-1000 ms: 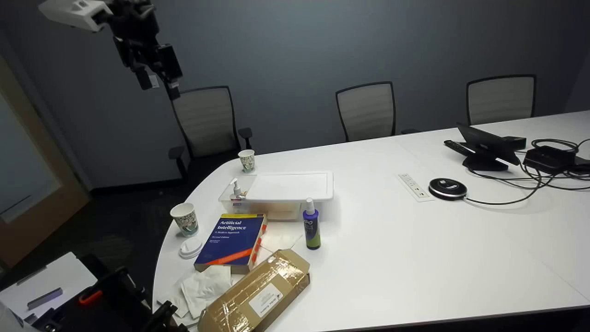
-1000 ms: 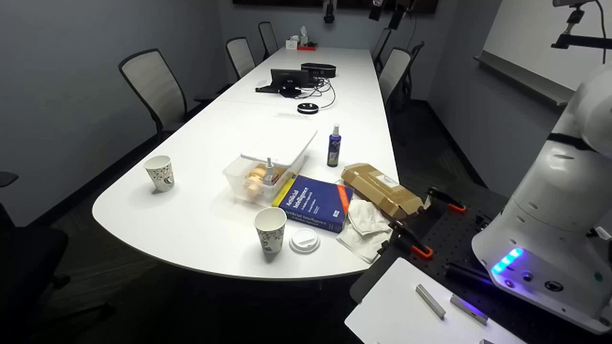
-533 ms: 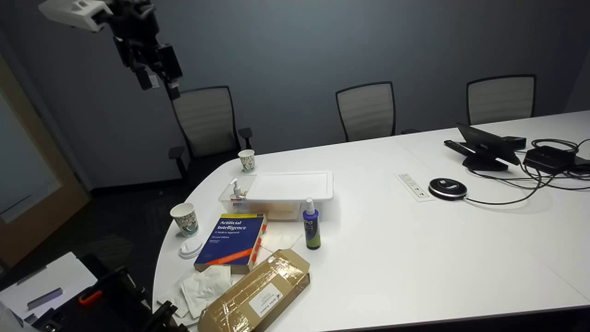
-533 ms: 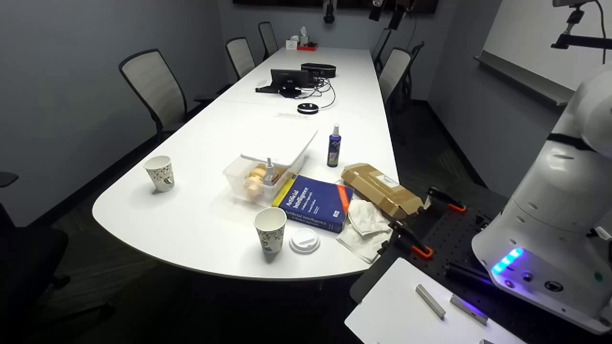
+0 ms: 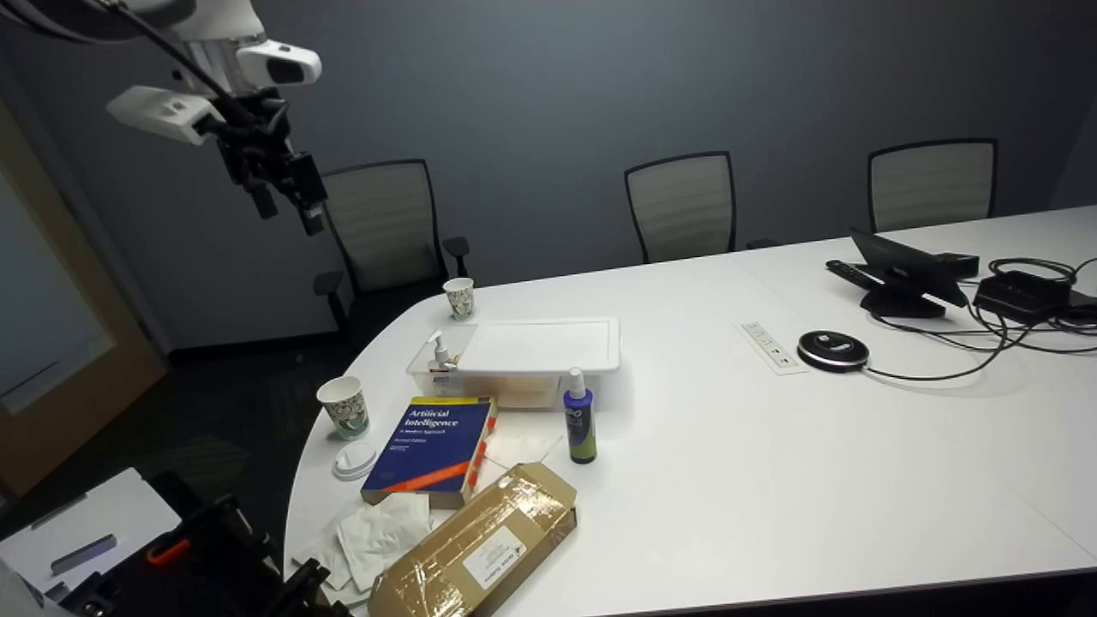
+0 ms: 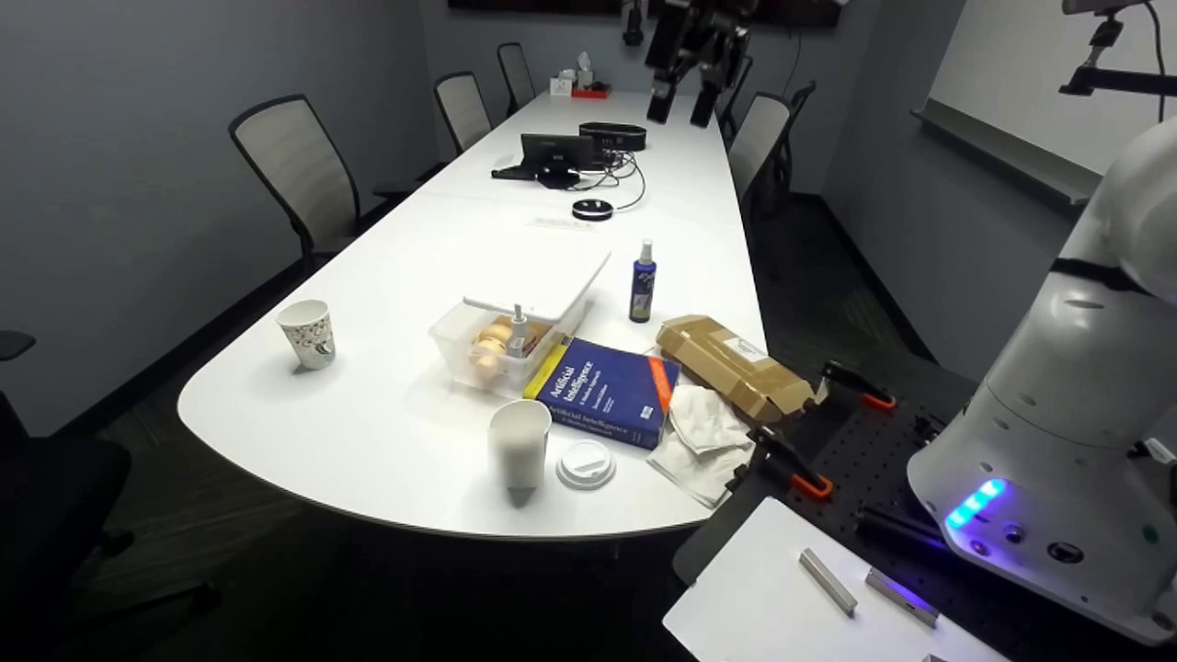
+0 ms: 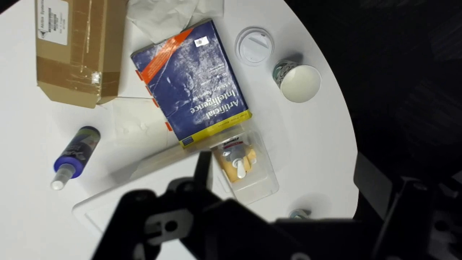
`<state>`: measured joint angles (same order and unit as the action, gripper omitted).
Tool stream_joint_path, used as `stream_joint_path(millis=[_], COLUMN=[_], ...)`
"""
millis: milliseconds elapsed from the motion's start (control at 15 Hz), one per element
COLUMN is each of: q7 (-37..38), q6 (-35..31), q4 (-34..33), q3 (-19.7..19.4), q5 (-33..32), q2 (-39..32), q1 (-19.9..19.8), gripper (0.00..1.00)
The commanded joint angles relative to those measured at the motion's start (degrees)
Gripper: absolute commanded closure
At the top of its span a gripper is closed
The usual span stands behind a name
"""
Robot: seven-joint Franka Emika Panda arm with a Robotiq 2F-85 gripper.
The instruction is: Move the coffee cup at the front of the table to the right.
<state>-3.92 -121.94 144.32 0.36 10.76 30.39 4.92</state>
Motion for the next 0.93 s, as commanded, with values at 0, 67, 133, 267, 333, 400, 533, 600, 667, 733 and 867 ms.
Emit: stream_joint_path(millis=[0, 67, 133, 267, 333, 400, 533, 600, 667, 733, 867], q7=[4.73, 6.21, 7.62, 10.06, 10.75, 11.41, 11.42, 11.36, 11.05, 10.44, 10.32], q6=[-8.85, -11.43, -13.62, -18.53, -21.24, -23.84, -30.31, -33.41, -37.00, -40.64, -46.71], q4=[3.40, 4.21, 4.74, 5.66, 5.89, 5.96, 5.67, 5.31, 4.91, 4.32, 2.08], q3=[4.96, 6.26, 7.31, 9.07, 9.56, 9.97, 10.49, 10.64, 10.81, 10.93, 11.35], q5=[1.68, 2.00, 2.15, 2.01, 2.20, 2.19, 2.87, 3.12, 3.12, 3.41, 2.49], q2=[-5.67, -7.54, -9.47, -14.13, -16.87, -19.56, -25.97, -28.81, -32.02, -35.30, -42.62], q1=[2.47, 3.24, 3.92, 4.76, 5.18, 5.44, 6.18, 6.56, 6.82, 7.09, 6.69], gripper=[0.00, 0.00, 0.00, 0.00, 0.00, 0.00, 0.00, 0.00, 0.00, 0.00, 0.00])
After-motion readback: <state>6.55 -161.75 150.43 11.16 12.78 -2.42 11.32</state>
